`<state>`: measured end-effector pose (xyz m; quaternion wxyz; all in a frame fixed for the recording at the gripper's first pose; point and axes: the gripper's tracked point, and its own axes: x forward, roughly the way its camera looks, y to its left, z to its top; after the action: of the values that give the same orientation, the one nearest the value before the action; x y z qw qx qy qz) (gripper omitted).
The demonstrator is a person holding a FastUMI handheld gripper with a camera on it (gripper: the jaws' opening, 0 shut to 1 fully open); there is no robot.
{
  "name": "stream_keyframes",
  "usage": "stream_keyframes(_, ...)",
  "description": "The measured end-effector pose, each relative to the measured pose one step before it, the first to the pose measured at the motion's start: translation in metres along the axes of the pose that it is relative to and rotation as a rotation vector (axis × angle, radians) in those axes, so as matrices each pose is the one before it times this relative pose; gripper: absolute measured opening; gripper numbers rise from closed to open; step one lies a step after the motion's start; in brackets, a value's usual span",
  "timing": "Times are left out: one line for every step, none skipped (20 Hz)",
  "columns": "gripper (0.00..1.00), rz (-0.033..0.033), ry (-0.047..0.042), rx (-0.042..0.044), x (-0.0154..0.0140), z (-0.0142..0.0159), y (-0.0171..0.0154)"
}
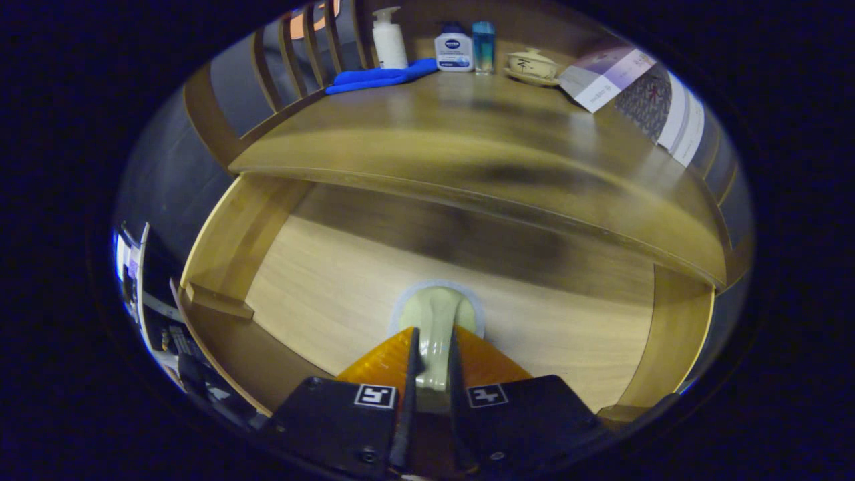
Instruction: Pull open the drawer, take out the items inside it, and place them on the countertop above the cabinet.
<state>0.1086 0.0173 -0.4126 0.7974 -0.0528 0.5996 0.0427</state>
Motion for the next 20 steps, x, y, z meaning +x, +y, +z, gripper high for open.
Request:
stream_keyframes(0.22, -0.00772, 0.00325, -0.00983, -0.00113, -0.00150, -0.00159)
stream_keyframes(0.21, -0.00177, -0.00841, -0.00503, -0.00328, 0.00151, -0.00049)
stream_keyframes(0.19, 0.00754, -0.01900, 0.00918, -0.00442, 0.00346, 0.00115)
stream_keyframes(0.19, 0.00408, -0.01703, 0.01520, -0.00666, 0.00450, 0.00134)
stream_keyframes(0.19, -0.00156, -0.01801, 0.00192, -0.00682, 0.00428, -0.00087)
stream_keyframes(0.19, -0.00702, -0.01595, -0.00516, -0.00735, 0.00457, -0.00187)
stream_keyframes(0.19, -0.00557, -0.01292, -0.00737, -0.00742, 0.00297, -0.00138)
stream_keyframes(0.19, -0.00313, -0.01119, -0.00206, -0.00754, 0.00294, -0.00108)
stream_keyframes(0.19, 0.00172, -0.00874, -0.00184, -0.00716, 0.00186, -0.00040)
stream_keyframes(0.19, 0.00086, -0.00820, 0.00046, -0.00724, 0.00250, -0.00087)
stream_keyframes(0.19, 0.00030, -0.00689, -0.00421, -0.00625, 0.00152, -0.00100)
stream_keyframes(0.19, -0.00261, -0.01035, -0.00266, -0.00709, 0.00290, -0.00149)
stream_keyframes(0.19, -0.00198, -0.00783, -0.00364, -0.00619, 0.00163, -0.00102)
stream_keyframes(0.19, -0.00137, -0.00800, -0.00209, -0.00640, 0.00264, -0.00084)
stream_keyframes(0.18, -0.00105, -0.00987, 0.00281, -0.00533, 0.00249, -0.00058)
stream_keyframes(0.19, 0.00398, -0.01082, 0.00059, -0.00528, 0.00391, 0.00001)
stream_keyframes(0.18, -0.00205, -0.01262, 0.00423, -0.00539, 0.00436, -0.00157)
stream_keyframes(0.18, -0.00044, -0.01310, 0.00303, -0.00454, 0.00520, -0.00122)
stream_keyframes(0.19, -0.00287, -0.01323, 0.00716, -0.00401, 0.00525, -0.00227)
stream_keyframes(0.19, -0.00232, -0.01158, 0.00784, -0.00341, 0.00643, -0.00192)
